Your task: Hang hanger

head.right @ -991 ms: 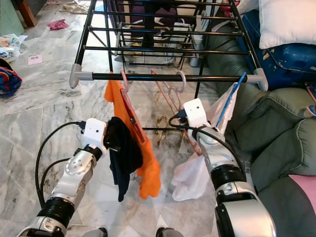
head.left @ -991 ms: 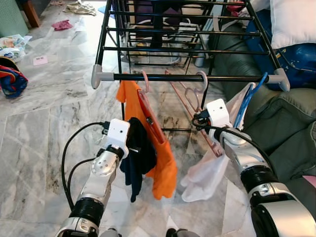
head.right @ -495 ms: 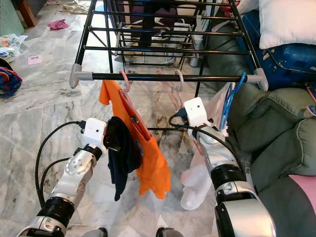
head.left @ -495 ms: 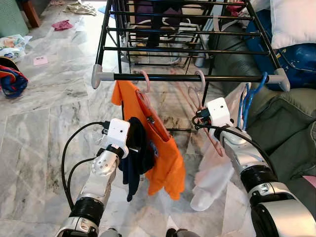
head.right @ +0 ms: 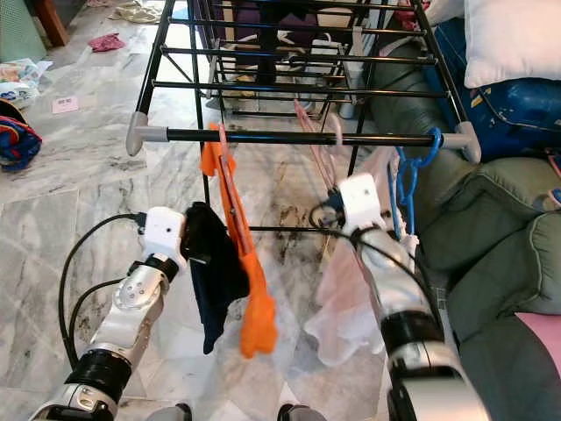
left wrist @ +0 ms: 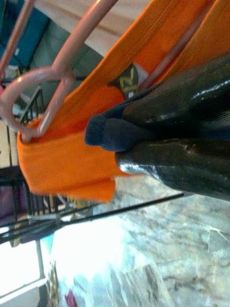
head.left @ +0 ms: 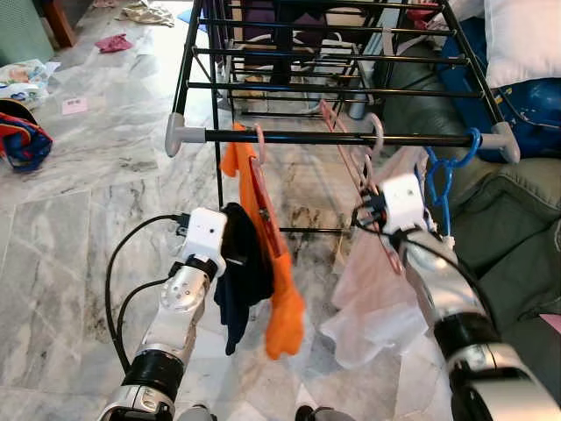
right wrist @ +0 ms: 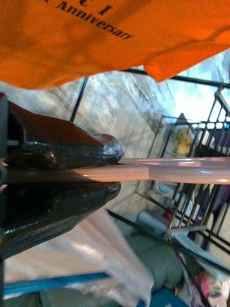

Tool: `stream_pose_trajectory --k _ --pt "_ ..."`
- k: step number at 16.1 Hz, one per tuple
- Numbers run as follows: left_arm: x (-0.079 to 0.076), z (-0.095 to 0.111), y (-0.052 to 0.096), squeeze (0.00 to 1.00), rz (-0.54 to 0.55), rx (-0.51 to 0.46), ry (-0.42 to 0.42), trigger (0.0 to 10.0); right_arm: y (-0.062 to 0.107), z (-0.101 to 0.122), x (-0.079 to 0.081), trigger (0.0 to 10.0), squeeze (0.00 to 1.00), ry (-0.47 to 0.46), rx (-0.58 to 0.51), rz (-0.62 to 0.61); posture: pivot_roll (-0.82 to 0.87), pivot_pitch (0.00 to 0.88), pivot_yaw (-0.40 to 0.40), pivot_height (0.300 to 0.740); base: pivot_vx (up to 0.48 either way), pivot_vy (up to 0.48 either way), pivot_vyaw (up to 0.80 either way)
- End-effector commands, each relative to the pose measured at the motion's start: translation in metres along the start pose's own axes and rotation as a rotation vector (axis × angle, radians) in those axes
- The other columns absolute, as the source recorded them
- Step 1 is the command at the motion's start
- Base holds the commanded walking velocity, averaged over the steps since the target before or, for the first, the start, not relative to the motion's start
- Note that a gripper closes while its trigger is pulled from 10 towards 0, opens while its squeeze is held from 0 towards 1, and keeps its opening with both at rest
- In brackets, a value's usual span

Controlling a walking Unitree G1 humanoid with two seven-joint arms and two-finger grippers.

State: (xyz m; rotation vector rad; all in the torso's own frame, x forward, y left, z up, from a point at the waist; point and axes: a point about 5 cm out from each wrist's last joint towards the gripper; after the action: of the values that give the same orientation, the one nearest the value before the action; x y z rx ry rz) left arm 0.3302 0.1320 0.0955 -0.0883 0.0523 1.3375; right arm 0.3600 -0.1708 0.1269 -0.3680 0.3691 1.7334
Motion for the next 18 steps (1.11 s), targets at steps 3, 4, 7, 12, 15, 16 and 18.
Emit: stream_pose_trajectory --k 3,4,7,12,15,16,18 --pt "0.001 0.009 -0.004 0.0 0.047 -0.042 -0.036 10.0 0.015 0.008 -0.012 7.0 0.0 -0.014 -0.092 -0.103 0.01 0.156 -0.046 0.74 0.0 0.0 0.0" --pt "0.001 0.006 -0.002 0.0 0.056 -0.037 -0.035 10.0 0.024 0.002 -0.011 10.0 0.0 -0.03 -0.094 -0.133 0.0 0.155 -0.041 0.74 0.0 0.0 0.0" --pt "-0.007 -0.009 0.008 0.0 0.062 0.001 -0.042 10.0 0.055 -0.019 0.002 10.0 0.0 -0.067 -0.063 -0.173 -0.02 0.155 -0.035 0.74 0.0 0.0 0.0" --pt "-0.006 -0.018 0.014 0.0 0.101 0.028 -0.065 10.0 0.073 -0.033 0.034 10.0 0.0 -0.118 0.007 -0.105 -0.01 0.168 -0.041 0.74 0.0 0.0 0.0" --pt "-0.005 -0.021 0.017 0.0 0.122 0.036 -0.072 10.0 0.075 -0.039 0.039 10.0 0.0 -0.129 0.036 -0.09 -0.01 0.175 -0.045 0.74 -0.252 0.0 0.0" --pt "-0.005 -0.021 0.018 0.0 0.125 0.037 -0.073 10.0 0.075 -0.039 0.039 10.0 0.0 -0.129 0.044 -0.088 -0.01 0.177 -0.045 0.74 -0.259 0.0 0.0" --pt "-0.006 -0.02 0.016 0.0 0.132 0.034 -0.075 10.0 0.073 -0.038 0.037 10.0 0.0 -0.124 0.05 -0.089 -0.01 0.181 -0.047 0.74 -0.272 0.0 0.0"
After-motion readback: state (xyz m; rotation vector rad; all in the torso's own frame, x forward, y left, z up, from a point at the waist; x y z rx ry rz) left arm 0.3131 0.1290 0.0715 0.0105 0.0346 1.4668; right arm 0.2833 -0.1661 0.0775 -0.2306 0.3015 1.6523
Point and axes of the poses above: a point about 5 cm out from each wrist's last joint towards the gripper, its own y axis pointing back from the gripper into the wrist, its own z axis along the axis of the wrist's last joint, x = y × z, and after that the axes turned 13 degrees about y, right-handed
